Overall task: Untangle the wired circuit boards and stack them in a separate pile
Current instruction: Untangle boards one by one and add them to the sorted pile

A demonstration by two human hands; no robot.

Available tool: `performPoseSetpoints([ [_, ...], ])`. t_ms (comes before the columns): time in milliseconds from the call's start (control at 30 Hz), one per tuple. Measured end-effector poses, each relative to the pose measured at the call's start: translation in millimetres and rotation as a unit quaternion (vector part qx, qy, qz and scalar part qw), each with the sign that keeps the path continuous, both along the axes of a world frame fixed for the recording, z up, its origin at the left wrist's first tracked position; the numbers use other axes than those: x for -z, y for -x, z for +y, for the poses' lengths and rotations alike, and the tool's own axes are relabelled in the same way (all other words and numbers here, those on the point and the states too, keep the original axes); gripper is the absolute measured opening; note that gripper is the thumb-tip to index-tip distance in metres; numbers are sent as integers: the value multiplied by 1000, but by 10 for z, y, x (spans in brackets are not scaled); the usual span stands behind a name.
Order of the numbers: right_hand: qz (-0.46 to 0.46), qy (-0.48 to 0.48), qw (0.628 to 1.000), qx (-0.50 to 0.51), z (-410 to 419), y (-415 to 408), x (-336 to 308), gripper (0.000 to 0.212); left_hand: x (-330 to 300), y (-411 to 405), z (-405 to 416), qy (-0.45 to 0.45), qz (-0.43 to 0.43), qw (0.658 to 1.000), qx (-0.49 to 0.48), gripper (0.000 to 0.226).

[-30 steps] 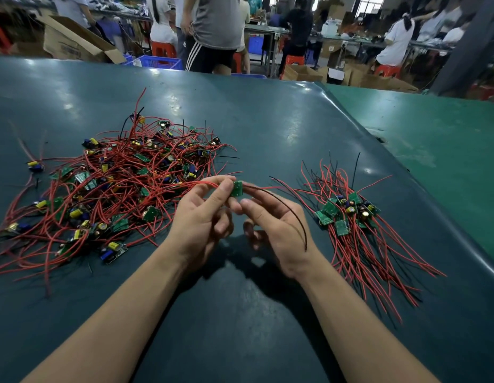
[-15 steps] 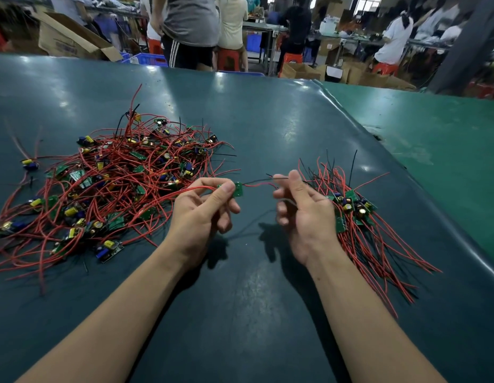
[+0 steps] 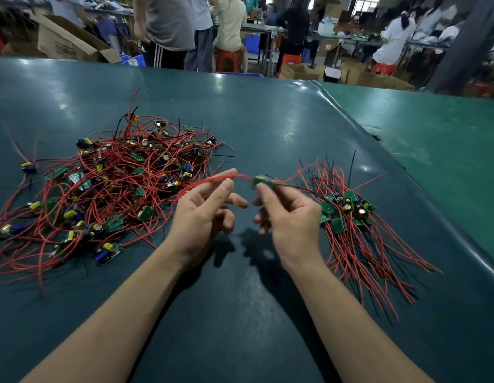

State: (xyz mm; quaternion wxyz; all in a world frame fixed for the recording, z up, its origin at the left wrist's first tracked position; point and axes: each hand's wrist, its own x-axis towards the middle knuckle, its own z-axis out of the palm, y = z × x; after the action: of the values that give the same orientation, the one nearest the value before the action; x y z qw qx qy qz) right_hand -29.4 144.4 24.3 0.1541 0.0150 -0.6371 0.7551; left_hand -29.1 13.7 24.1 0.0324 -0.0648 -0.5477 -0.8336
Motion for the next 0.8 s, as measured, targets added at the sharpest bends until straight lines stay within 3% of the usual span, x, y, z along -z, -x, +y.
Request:
performPoseSetpoints([
  [100,-5,143,980,140,135,63,-59,3,22,-4,-25,31,-7,999,-26,23],
  [133,-23,218,962,161,189,79,-63,11,32,-1,-30,51,-2,998,-40,19],
  [200,-77,339,922,168,267,70,-50,16,64,6,-39,100,17,992,-75,16],
  [267,-125,379,904,154,285,41,-34,9,91,2,-38,183,52,975,-118,17],
  [367,-145,356,915,120,263,44,-17,5,112,-46,-44,339,130,908,-208,13],
  [467,-151,277,945,86,221,54,-6,9,96,-50,-161,496,217,771,-335,11],
  [567,-145,185,970,68,162,62,20,17,68,12,-388,589,142,673,-424,25],
  [667,-137,116,982,64,119,81,32,17,80,49,-536,627,11,661,-412,38],
  [800,-128,59,990,28,90,64,43,14,88,85,-581,621,-23,682,-384,45],
])
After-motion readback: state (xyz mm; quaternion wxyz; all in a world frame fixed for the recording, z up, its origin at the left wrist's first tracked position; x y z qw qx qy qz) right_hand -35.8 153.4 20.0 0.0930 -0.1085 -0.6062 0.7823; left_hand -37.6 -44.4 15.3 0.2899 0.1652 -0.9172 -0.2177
